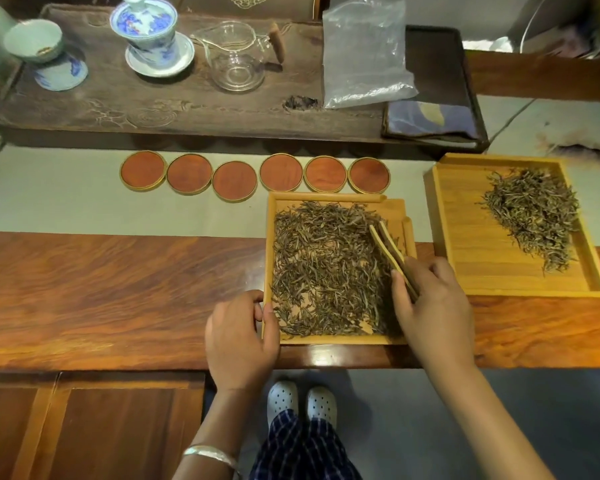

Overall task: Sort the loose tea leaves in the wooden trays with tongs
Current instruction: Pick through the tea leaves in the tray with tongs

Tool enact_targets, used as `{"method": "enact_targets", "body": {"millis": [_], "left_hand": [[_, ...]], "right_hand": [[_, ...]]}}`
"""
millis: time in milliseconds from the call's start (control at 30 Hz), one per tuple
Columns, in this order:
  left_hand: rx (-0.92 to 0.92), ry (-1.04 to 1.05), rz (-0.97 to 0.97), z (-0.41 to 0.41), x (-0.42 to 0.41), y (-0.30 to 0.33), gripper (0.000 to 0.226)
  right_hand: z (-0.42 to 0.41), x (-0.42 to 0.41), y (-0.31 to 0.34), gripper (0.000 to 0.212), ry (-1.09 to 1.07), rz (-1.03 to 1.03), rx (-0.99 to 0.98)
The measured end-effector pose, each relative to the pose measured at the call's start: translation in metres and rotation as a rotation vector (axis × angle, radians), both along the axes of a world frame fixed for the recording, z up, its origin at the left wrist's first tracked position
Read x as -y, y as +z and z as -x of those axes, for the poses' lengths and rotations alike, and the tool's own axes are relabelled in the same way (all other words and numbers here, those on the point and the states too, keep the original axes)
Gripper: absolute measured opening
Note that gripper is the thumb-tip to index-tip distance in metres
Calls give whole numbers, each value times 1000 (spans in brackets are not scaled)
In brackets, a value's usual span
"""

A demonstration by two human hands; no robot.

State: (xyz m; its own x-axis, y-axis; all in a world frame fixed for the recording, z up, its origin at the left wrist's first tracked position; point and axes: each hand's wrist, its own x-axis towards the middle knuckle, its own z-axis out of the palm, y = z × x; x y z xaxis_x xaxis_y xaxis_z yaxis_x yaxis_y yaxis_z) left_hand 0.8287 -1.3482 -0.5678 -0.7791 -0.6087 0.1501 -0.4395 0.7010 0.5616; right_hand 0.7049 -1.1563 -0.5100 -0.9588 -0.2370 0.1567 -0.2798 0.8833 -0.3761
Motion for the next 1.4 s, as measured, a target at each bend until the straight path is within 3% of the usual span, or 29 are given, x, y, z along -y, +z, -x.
{"method": "enact_targets", "body": {"millis": [633, 833, 1067, 1400], "left_hand": [[-44, -45, 43, 1, 1, -1, 9], [-38, -37, 30, 0, 0, 0, 17], [-40, -32, 18, 3, 0, -1, 11], [-36, -32, 30, 1, 1, -4, 10]], "right_hand": [[-5, 6, 1, 25, 113, -49, 73], [8, 12, 1, 29, 67, -26, 90], [10, -1, 2, 24, -5, -45, 42], [10, 14, 2, 28, 82, -65, 73]]}}
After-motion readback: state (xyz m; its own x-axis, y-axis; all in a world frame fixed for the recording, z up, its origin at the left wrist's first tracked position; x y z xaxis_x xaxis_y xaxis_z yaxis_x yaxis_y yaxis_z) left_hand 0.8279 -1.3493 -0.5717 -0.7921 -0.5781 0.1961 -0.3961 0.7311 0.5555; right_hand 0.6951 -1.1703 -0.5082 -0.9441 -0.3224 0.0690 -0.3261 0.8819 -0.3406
